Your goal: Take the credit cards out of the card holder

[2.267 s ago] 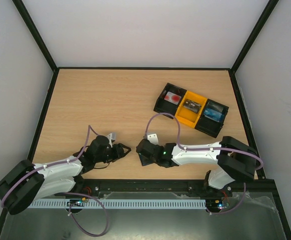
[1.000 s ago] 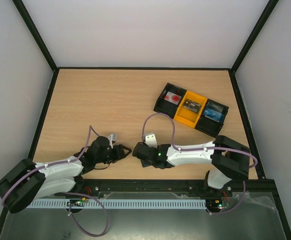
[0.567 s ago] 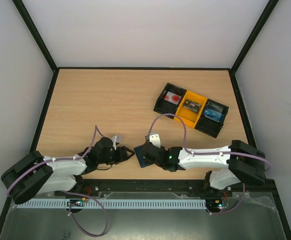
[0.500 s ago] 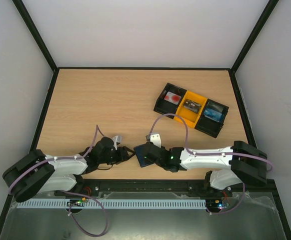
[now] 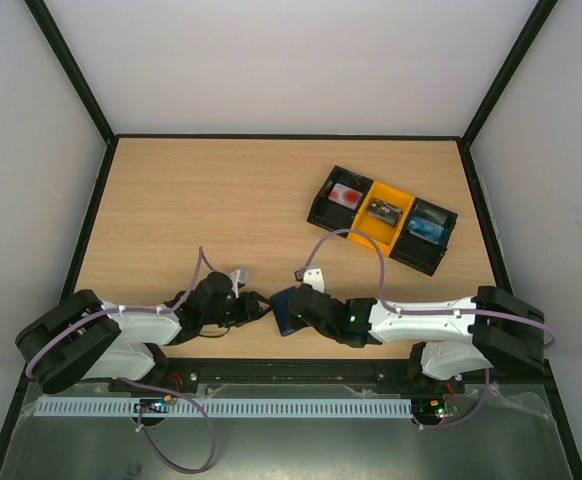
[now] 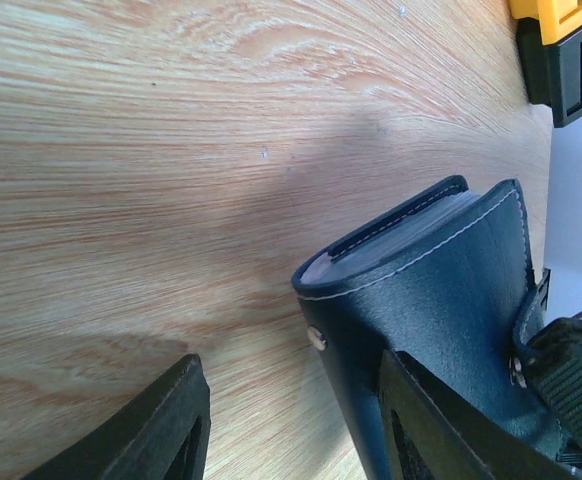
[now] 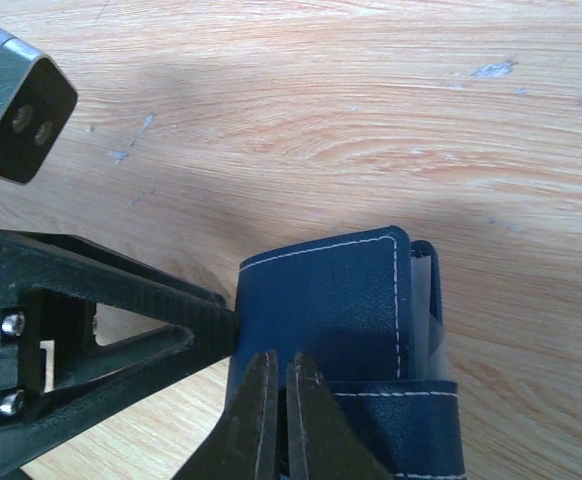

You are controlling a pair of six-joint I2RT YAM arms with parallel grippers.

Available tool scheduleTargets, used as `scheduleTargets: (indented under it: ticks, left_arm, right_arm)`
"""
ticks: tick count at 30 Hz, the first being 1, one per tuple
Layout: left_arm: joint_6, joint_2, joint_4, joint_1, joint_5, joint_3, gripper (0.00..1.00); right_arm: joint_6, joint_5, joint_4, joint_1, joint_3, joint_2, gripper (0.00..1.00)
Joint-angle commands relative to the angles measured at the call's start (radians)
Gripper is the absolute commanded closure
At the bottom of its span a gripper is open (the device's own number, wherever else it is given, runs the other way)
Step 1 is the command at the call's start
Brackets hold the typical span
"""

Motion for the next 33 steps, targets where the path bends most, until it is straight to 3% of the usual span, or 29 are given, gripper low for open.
scheduleTargets:
  ticks: [1,7,18,26,33]
  left_arm:
    - [0.021,0.013,-0.029,-0.006,-0.036,-0.002,0.50]
    - [0.033,0.031,-0.043,-0.008,-0.051,0.000,0.50]
    - [0.037,0.094,-0.051,-0.013,-0.091,0.002,0.52]
    - [0.035,0.193,0.028,-0.016,-0.055,0.001,0.53]
    - [-0.009,0.232,0.142,-0.019,-0.009,-0.027,0.54]
  right_arm:
    - [0.032,-0.036,0.113,0.008,-0.018,0.007,0.98]
    - [0.055,-0.055,0.217,0.008,-0.054,-0.003,0.98]
    - [0.078,-0.003,0.258,0.008,-0.102,-0.069,0.98]
    - [0.100,0.009,0.299,0.006,-0.124,-0.102,0.98]
    - [0.123,0.013,0.434,0.007,-0.173,-0.174,0.98]
